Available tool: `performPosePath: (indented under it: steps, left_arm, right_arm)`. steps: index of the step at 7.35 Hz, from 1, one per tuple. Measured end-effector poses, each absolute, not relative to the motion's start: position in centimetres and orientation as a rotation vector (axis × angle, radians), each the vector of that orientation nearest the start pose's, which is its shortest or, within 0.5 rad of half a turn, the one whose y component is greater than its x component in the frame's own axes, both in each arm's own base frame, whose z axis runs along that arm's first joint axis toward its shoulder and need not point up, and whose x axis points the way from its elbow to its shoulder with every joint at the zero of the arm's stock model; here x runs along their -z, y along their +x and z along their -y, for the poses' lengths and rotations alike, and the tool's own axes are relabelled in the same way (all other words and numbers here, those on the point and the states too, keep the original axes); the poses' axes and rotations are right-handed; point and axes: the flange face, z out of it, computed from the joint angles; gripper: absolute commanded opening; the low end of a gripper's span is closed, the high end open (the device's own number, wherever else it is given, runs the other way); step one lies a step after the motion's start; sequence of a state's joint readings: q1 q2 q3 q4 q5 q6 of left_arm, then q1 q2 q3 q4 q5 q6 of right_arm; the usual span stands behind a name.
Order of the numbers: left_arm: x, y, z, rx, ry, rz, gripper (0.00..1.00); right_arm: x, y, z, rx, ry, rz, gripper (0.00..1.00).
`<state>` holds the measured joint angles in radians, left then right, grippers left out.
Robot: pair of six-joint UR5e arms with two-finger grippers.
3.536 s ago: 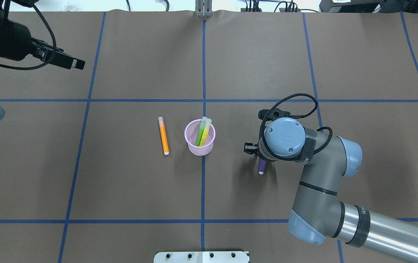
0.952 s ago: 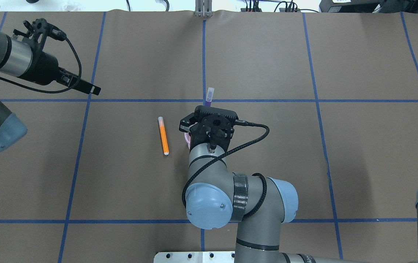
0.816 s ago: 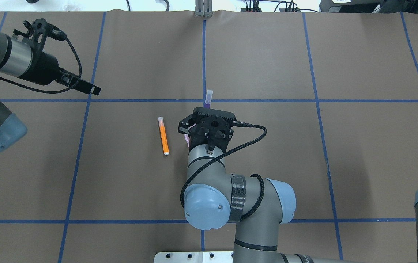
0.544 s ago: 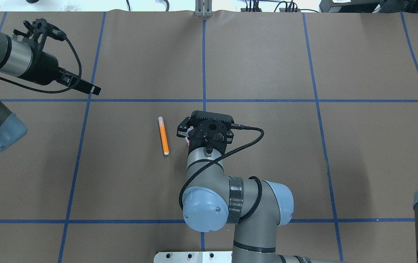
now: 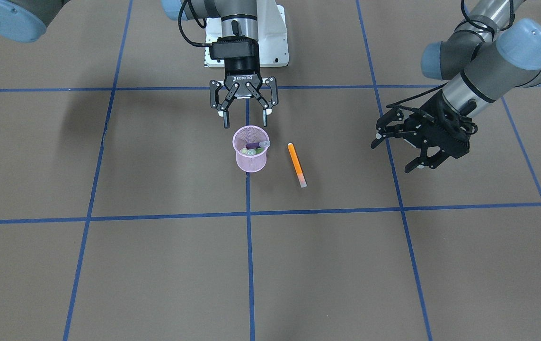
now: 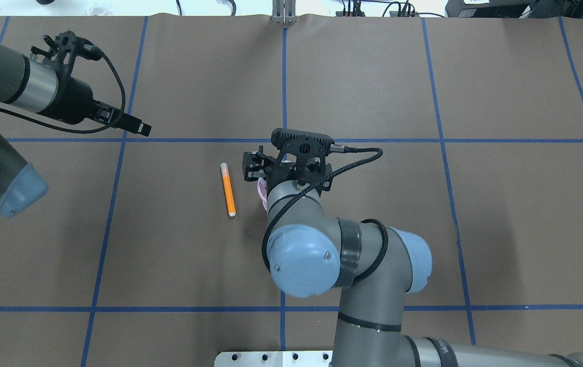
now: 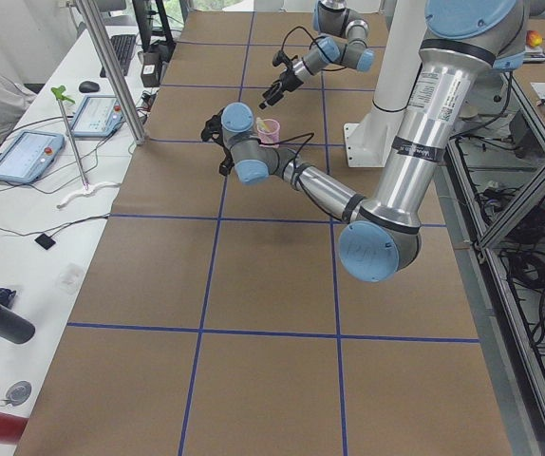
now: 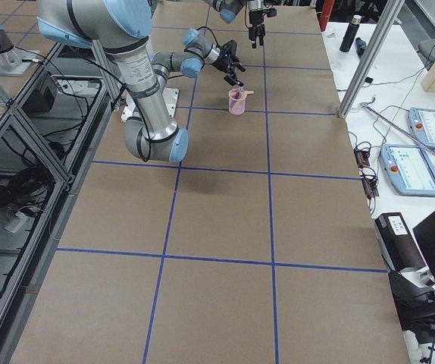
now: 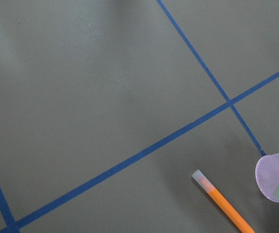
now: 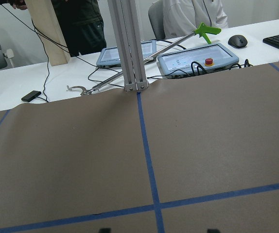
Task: Collect pens into pen holder
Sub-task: 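Withdraw the right gripper while the left gripper descends onto the orange pen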
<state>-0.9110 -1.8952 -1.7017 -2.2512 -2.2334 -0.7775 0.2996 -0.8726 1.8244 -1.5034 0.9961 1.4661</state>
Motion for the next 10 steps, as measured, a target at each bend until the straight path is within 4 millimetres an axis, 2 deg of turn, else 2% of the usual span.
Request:
performPosePath:
  steps: [2, 4, 6, 7, 8, 10]
  left_arm:
    - [-33.6, 35.6, 50.5, -0.098, 0.354, -1.118, 1.00]
    - [-30.5, 40.9, 50.0, 0.067, 0.222, -1.025, 0.98]
    - [-26.8, 47.4, 49.4, 0.198, 0.111, -0.929, 0.95]
    - [-26.0, 50.3, 49.6, 0.235, 0.072, -0.898, 0.90]
    - [-26.2, 52.5, 49.8, 0.247, 0.045, -0.870, 0.84]
    - [-27.4, 54.7, 49.6, 0.246, 0.020, -0.832, 0.68]
  right_arm:
    - [-14.3, -48.7, 43.2, -0.388, 0.512, 0.875, 0.99]
    - [-16.3, -42.2, 49.2, -0.308, 0.367, 0.845, 0.99]
    - [-19.1, -34.7, 53.8, -0.203, 0.274, 0.851, 1.00]
    - [-21.0, -31.2, 55.3, -0.141, 0.257, 0.851, 1.00]
    - [-22.7, -28.6, 56.2, -0.099, 0.251, 0.849, 1.00]
    - [-24.4, -26.4, 56.9, -0.068, 0.252, 0.841, 1.00]
